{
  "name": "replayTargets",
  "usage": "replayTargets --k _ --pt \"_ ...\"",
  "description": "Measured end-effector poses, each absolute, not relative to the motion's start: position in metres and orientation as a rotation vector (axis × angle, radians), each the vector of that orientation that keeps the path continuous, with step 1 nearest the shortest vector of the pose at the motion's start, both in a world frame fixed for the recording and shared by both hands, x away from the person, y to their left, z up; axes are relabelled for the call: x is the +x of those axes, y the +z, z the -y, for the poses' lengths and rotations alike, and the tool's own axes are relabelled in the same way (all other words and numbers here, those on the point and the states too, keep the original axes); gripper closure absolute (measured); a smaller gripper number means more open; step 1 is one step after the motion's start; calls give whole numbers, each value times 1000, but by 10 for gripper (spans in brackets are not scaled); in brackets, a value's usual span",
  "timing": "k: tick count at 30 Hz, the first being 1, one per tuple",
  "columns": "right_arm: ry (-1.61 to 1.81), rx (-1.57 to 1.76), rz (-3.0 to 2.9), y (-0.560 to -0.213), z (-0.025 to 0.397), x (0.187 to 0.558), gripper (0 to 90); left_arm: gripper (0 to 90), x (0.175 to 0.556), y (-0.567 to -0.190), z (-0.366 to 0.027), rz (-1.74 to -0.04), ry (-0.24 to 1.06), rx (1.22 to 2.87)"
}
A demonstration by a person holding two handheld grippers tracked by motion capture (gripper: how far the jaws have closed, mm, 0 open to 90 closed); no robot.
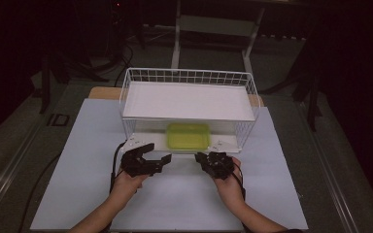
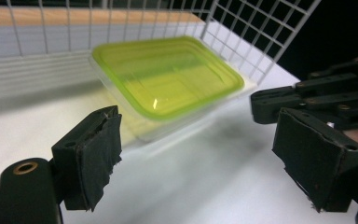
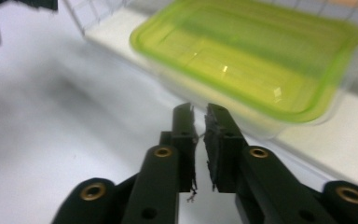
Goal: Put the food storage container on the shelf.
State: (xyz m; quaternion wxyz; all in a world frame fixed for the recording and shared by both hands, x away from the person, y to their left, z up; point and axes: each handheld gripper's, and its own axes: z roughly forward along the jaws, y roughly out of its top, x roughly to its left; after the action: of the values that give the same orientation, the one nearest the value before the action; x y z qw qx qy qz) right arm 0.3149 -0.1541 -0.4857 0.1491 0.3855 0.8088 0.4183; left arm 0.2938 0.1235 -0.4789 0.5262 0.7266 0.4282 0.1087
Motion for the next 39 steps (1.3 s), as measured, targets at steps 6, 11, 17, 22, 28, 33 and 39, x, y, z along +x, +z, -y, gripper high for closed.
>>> replayTargets --k 6,11,17,22,28,33,39 --pt "1166 1070 -2377 -496 145 316 899 40 283 -487 -127 -966 222 1795" --pt "1162 1067 -2383 -501 139 319 899 15 276 -491 -129 -944 313 1777" --pt "1144 1055 -2380 -506 131 329 900 15 276 -498 -128 -976 367 1808" --pt "1127 1078 -2367 -511 126 339 900 16 278 -504 -128 -997 375 1799" --pt "1121 1106 -2347 -512 122 352 899 16 277 -506 -128 -1007 372 1780" --pt "1115 1126 -2334 -515 120 362 899 16 277 -507 -130 -1018 375 1758" --pt "1088 1147 -2318 -518 118 378 899 16 277 -508 -131 -1022 368 1749"
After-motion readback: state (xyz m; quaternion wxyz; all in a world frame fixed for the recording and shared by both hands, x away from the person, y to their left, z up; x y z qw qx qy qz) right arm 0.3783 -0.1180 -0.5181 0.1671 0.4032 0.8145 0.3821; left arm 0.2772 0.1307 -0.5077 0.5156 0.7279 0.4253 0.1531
